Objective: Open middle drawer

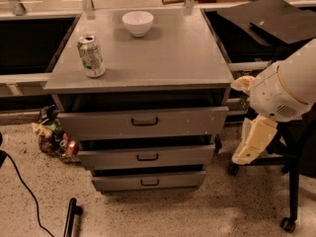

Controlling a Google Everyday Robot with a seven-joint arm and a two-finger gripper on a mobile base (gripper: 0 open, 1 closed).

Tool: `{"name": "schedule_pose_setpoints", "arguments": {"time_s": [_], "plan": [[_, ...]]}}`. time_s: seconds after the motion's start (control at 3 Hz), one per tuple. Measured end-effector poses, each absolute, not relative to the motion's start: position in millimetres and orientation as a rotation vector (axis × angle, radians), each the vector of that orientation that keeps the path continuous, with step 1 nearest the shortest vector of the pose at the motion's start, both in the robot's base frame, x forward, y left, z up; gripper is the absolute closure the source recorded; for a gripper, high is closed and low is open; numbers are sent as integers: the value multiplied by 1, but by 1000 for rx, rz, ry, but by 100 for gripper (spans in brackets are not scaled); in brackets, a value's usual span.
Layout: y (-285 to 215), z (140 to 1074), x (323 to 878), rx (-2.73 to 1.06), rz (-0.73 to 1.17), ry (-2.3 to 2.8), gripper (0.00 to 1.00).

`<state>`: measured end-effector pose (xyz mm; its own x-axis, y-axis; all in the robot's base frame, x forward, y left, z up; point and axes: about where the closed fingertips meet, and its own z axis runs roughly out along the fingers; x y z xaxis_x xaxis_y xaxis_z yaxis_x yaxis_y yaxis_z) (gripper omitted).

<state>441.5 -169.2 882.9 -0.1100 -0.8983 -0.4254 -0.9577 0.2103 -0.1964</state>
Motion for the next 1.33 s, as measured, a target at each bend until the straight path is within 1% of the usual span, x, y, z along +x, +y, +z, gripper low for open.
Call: {"name": "schedule_pose_setpoints", "arguments": {"time_s": [0.33,0.67,1.33], "plan": [[-169,883,441,-1717,175,2039,0],[-160,863,444,-1754,215,1987,0],[-106,755,458,-1905,355,1766,0]]}}
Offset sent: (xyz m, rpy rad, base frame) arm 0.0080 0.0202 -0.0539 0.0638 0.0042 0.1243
